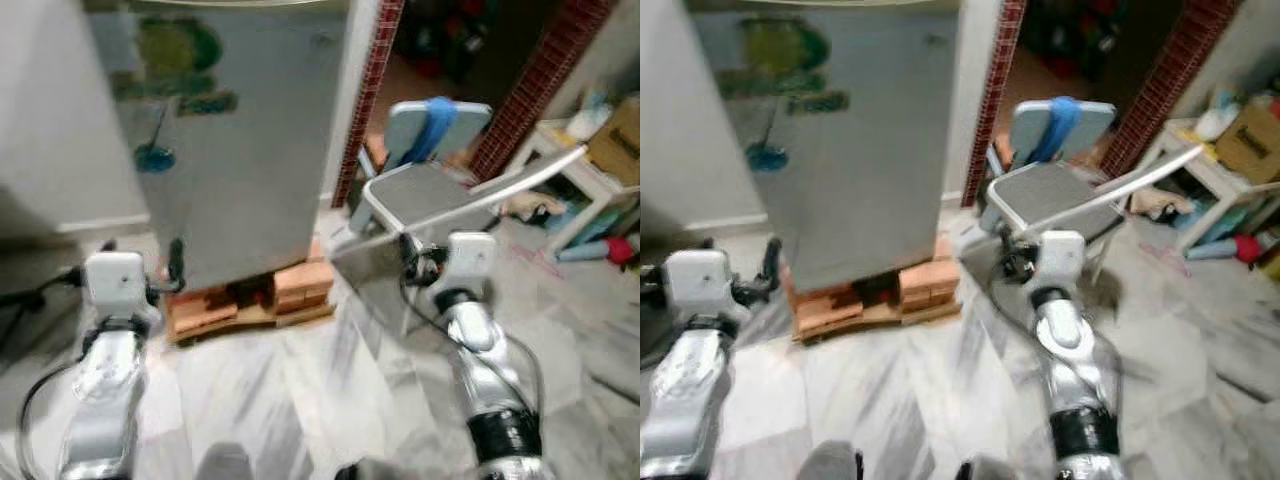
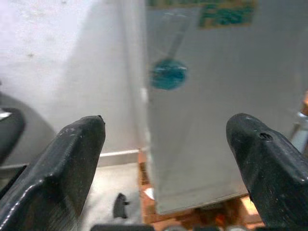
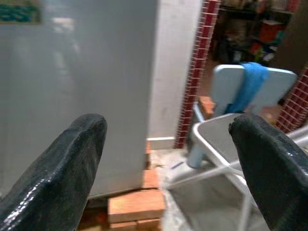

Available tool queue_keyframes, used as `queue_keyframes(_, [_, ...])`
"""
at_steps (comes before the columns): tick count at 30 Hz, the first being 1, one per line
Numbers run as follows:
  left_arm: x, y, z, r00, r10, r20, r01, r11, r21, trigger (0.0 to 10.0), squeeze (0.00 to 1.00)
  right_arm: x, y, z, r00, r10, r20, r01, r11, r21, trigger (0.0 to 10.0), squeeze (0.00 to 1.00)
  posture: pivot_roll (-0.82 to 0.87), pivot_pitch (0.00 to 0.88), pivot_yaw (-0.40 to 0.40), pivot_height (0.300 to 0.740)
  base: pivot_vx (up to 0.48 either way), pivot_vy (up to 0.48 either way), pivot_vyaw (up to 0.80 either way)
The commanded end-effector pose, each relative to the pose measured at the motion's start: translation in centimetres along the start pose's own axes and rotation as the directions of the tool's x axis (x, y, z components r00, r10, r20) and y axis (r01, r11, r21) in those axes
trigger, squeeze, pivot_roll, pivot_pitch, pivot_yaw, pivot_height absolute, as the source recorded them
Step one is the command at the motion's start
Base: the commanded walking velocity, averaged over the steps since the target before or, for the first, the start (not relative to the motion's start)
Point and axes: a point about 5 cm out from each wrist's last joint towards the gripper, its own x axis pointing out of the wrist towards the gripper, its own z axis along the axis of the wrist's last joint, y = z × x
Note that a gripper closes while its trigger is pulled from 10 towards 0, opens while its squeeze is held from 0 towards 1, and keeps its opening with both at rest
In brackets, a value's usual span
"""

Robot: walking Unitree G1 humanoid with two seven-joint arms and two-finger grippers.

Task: Restocking fridge

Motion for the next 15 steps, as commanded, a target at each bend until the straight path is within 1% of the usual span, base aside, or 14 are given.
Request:
queue_keyframes(1, [0.0, -1.2, 0.2, 0.999, -0.04, 0.006, 0.04, 0.999, -0.014, 10.0, 0.0, -0.3, -1.5, 0.0, 0.999, -0.051, -0.001, 0.051, 0.999, -0.02, 10.0, 0.0, 0.13, 0.029, -0.09, 0.74, 0.0, 0.48, 0.0])
queue_keyframes(3, [0.0, -1.5, 0.0, 0.999, -0.05, -0.002, 0.05, 0.999, -0.018, 10.0, 0.0, -0.4, -1.7, -0.1, 0.998, -0.063, 0.001, 0.063, 0.998, -0.023, 10.0, 0.0, 0.13, 0.03, -0.079, 0.74, 0.0, 0.48, 0.0])
queue_keyframes(6, [0.2, -1.9, 0.1, 0.996, -0.091, -0.004, 0.091, 0.996, -0.008, 10.0, 0.0, -0.6, -2.1, -0.1, 0.994, -0.105, 0.01, 0.105, 0.994, -0.014, 10.0, 0.0, 0.11, 0.031, -0.04, 0.74, 0.0, 0.48, 0.0])
queue_keyframes(12, [0.6, -2.0, 0.3, 0.994, -0.109, 0.0, 0.109, 0.994, -0.002, 10.0, 0.0, -1.2, -2.2, -0.6, 0.991, -0.133, -0.005, 0.133, 0.991, -0.005, 10.0, 0.0, 0.11, 0.035, -0.044, 0.74, 0.0, 0.48, 0.0])
queue_keyframes(15, [0.6, -1.8, 0.3, 0.996, -0.089, 0.001, 0.089, 0.996, -0.007, 10.0, 0.0, -1.4, -1.9, -0.8, 0.994, -0.109, -0.012, 0.109, 0.994, -0.015, 10.0, 0.0, 0.11, 0.036, -0.051, 0.74, 0.0, 0.48, 0.0])
